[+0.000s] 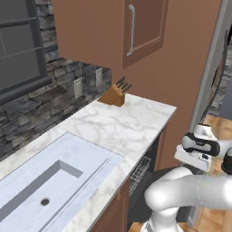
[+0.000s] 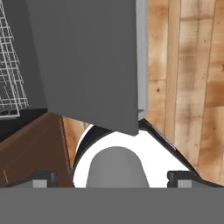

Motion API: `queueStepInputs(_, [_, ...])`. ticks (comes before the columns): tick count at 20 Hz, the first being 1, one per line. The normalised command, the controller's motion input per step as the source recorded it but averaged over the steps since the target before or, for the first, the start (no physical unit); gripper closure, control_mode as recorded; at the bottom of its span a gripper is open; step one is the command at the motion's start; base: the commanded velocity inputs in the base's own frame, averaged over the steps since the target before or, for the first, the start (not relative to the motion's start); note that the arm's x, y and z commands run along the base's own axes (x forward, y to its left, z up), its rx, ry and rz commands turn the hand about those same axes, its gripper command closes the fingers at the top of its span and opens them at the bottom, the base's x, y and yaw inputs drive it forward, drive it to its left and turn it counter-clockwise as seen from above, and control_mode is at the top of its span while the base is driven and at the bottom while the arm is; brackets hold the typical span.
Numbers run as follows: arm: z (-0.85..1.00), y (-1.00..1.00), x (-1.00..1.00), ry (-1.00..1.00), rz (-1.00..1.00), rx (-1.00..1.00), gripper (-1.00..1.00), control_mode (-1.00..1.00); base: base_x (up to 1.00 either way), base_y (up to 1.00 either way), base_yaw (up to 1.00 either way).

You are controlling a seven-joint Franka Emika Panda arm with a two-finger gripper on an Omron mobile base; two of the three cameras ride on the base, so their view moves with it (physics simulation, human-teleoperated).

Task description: Open the dishwasher door and pull out the top rack.

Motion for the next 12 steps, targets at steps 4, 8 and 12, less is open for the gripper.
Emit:
queueStepInputs(4, [0.0,0.71,0.48,0.26,-0.02,0.02,-1.0,-1.0,0.0,0.0,0.0])
queueStepInputs(8, [0.0,0.45,0.19,0.27,-0.12,0.13,-1.0,-1.0,0.0,0.0,0.0])
queueStepInputs(12, [0.0,0.04,0.0,0.28,-0.36,0.26,-1.0,-1.0,0.0,0.0,0.0])
